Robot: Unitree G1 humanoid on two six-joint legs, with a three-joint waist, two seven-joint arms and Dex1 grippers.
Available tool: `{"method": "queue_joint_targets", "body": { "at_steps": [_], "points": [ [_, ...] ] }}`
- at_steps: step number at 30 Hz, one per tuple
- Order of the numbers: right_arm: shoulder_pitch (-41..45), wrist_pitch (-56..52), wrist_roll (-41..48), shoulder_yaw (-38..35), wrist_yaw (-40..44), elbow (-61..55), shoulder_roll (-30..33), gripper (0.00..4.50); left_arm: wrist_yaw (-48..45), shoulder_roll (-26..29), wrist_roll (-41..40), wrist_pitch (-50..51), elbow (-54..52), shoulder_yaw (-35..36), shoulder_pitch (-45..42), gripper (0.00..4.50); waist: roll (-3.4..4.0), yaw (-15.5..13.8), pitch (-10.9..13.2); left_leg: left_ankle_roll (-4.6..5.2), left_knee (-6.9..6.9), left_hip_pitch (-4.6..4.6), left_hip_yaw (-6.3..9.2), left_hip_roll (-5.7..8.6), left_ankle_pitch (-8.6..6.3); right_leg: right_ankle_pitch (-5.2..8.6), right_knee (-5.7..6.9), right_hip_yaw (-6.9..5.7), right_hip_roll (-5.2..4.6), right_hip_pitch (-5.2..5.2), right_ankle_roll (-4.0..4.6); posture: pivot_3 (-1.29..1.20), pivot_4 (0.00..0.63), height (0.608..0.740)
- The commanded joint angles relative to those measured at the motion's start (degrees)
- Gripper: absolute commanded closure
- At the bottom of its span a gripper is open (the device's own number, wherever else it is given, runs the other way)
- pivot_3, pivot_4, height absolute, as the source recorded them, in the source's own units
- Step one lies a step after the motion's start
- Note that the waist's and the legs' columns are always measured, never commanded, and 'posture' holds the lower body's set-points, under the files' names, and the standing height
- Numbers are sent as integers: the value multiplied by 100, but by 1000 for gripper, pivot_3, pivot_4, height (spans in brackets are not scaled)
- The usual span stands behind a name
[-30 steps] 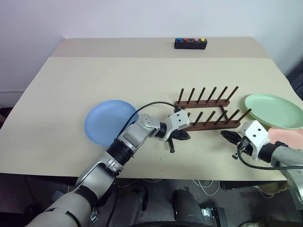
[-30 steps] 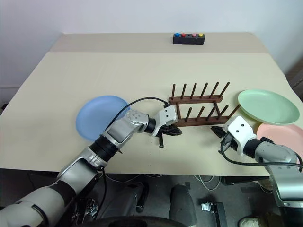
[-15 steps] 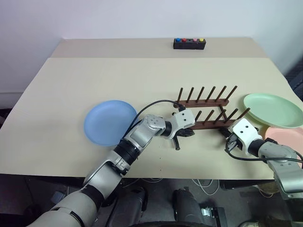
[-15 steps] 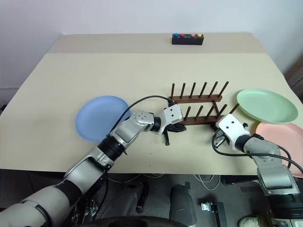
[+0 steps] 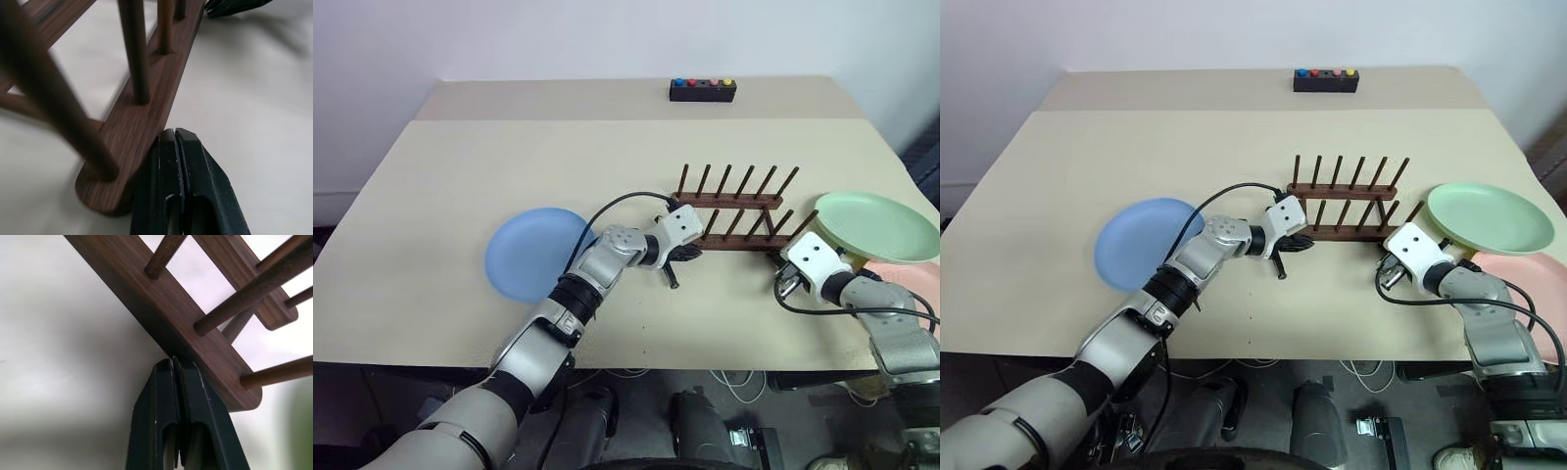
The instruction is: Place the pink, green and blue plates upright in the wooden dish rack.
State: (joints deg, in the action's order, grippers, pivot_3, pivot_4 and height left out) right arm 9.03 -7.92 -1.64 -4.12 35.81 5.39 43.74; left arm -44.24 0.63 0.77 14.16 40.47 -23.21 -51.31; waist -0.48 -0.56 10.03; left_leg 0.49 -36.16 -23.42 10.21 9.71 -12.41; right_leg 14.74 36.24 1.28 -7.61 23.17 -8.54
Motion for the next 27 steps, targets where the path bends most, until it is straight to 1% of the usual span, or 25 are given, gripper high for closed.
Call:
{"method": "queue_joint_targets", "body": {
  "at_steps": [1, 11, 13, 16, 18, 21, 27],
  "points": [
    [236, 225, -148, 59, -77, 200, 9, 4465, 60, -4, 112, -183, 196, 148, -187, 4500, 0, 0, 0, 0, 0, 0, 0, 0, 0, 0, 0, 0, 0, 0, 0, 0, 150, 740],
    [1017, 626, -329, 369, -61, 1013, -75, 4465, 175, -50, 271, -793, 1139, 363, -706, 4500, 0, 10, 0, -3, 3, 0, -2, 0, 2, -3, 1, 2, 0, 4, 0, 0, 150, 740],
    [1125, 720, -375, 429, -66, 1148, -76, 4465, 222, -16, 358, -1081, 1369, 366, -820, 4500, 0, 11, 0, -3, 2, 0, -2, 0, 2, -3, 1, 2, 0, 4, -1, 0, 150, 740],
    [1313, 843, -426, 480, -88, 1412, -77, 4465, -57, -23, 428, -1339, 1471, 289, -833, 4500, 0, 23, 0, -3, 2, -1, -3, 0, 2, -4, 2, 2, 0, 5, -2, 0, 150, 740],
    [1440, 924, -458, 515, -92, 1580, -83, 4465, 17, -24, 487, -1413, 1671, 338, -920, 4500, 0, 28, 0, -3, 3, -1, -4, 0, 2, -4, 2, 3, 0, 5, -2, 0, 150, 740],
    [1515, 1006, -480, 543, -86, 1680, -92, 4465, 110, -36, 395, -1414, 1930, 567, -1116, 4500, 0, 29, 0, -3, 1, -1, -3, 0, 2, -6, 2, 3, 0, 4, -3, 0, 150, 740],
    [1547, 1061, -500, 544, -65, 1720, -103, 4465, 37, -30, 458, -1517, 2046, 646, -1170, 4500, 0, 38, 0, -3, 4, -1, -3, 0, 2, -7, 3, 2, 0, 6, -4, 0, 150, 740]
  ]
}}
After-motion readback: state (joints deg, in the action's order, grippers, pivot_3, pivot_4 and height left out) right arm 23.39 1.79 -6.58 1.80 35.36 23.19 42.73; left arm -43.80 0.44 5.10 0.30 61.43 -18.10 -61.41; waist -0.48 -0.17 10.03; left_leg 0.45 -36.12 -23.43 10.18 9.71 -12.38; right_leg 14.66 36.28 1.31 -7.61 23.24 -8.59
